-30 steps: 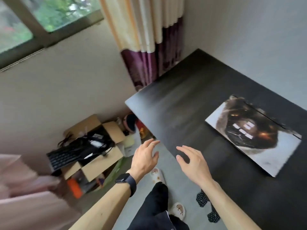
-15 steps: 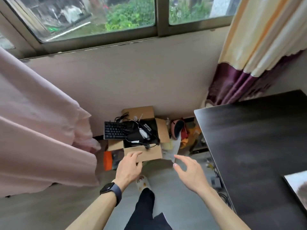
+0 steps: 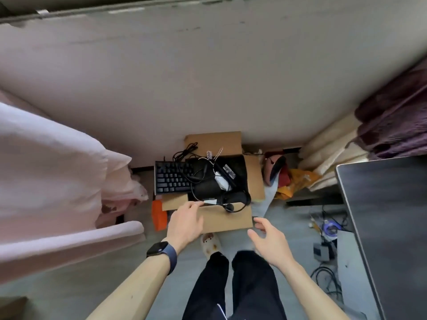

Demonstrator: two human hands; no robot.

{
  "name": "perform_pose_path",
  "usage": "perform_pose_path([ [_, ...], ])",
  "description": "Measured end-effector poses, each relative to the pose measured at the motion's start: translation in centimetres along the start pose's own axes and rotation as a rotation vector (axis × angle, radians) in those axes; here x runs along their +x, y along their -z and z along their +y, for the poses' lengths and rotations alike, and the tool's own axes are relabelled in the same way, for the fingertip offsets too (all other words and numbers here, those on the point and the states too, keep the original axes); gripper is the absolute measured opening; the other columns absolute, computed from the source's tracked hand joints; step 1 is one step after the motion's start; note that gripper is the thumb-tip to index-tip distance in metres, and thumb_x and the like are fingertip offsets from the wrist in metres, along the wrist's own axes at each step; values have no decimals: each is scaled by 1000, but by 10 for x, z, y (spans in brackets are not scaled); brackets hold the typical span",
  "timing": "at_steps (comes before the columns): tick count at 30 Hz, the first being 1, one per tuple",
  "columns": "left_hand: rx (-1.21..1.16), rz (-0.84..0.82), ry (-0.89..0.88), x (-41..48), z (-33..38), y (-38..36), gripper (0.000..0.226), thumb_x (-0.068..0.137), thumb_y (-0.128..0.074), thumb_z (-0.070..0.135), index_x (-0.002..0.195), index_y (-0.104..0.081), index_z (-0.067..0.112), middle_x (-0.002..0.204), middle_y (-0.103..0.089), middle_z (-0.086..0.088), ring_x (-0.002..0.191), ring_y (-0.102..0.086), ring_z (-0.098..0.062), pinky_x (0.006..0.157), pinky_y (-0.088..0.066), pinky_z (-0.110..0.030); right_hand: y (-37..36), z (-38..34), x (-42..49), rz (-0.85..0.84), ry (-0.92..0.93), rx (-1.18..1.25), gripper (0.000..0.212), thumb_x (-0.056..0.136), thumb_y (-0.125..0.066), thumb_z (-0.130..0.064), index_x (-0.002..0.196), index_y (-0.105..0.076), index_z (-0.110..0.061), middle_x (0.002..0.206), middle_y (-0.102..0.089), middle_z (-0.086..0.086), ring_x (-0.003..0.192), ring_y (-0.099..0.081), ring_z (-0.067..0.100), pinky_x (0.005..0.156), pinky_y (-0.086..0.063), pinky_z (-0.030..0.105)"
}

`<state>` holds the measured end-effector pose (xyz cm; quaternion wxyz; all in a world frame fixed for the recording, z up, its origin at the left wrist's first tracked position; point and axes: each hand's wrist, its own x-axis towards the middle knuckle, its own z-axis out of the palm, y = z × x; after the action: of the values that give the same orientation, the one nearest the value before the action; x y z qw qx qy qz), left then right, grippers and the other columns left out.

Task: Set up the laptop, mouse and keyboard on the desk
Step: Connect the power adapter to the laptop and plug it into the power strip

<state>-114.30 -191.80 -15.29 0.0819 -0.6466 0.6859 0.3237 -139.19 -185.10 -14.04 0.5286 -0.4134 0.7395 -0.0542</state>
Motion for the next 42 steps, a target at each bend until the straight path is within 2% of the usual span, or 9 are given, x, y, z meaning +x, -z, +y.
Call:
perform_pose_path([
  [5,131,-64,-6,67,-34,-35,54,92,-52,30,145,-42,24,144,-47,-3,128,-46,-25,99,-45,-41,-32,12,105,-65,-256,174,59,96,-60,-43,146,-44,-17,144,-54,4,130,-53,23,105,-43,35],
  [9,284,-103,-105,102,-36,-65,62,91,-56,28,148,-36,19,150,-40,-8,140,-34,-28,115,-28,-43,-59,26,180,-57,-495,459,79,91,-66,-47,151,-32,-8,147,-48,10,132,-50,28,111,-43,46],
  [11,412,-157,-185,118,-34,-80,69,91,-56,24,153,-26,21,153,-35,-7,145,-25,-26,120,-16,-47,-73,27,202,-70,-572,629,63,94,-65,-40,142,-37,-9,129,-54,8,124,-56,27,107,-47,47],
  [14,539,-270,-275,137,-29,-99,76,93,-53,21,156,-11,30,150,-35,-10,144,-25,-29,120,-8,-54,-86,20,214,-48,-630,756,10,103,-53,-15,108,-47,-8,116,-59,12,106,-65,26,100,-53,41],
  [16,586,-325,-305,147,-21,-109,69,98,-49,27,155,-11,34,139,-46,-10,131,-40,-30,117,-17,-52,-90,20,217,-8,-651,758,9,104,-42,-4,100,-49,-9,114,-65,12,91,-70,22,92,-56,38],
  [20,513,-323,-340,159,-5,-100,42,103,-35,46,140,-42,26,119,-59,-6,108,-57,-30,81,-42,-38,-74,22,205,-71,-633,817,30,105,-44,-8,134,-47,0,104,-71,11,85,-73,18,69,-59,28],
  [26,337,-62,-582,153,11,-36,27,95,-58,37,113,-66,20,98,-57,-6,82,-60,-27,47,-42,-34,-30,-3,167,-57,-534,974,34,96,-68,-23,123,-59,-4,113,-71,10,98,-73,18,74,-59,29],
  [33,349,83,-614,119,76,85,32,95,-51,48,113,-67,26,97,-61,6,83,-66,-22,51,-52,-36,19,-73,107,-91,-417,1144,25,99,-63,-28,111,-68,-7,108,-73,4,98,-67,16,92,-51,35],
  [42,525,239,-750,45,180,259,27,93,-52,41,117,-66,41,105,-60,9,102,-62,-15,70,-46,-30,99,-156,29,-141,-124,1225,39,97,-59,-44,110,-69,-10,92,-75,2,85,-66,20,73,-50,31],
])
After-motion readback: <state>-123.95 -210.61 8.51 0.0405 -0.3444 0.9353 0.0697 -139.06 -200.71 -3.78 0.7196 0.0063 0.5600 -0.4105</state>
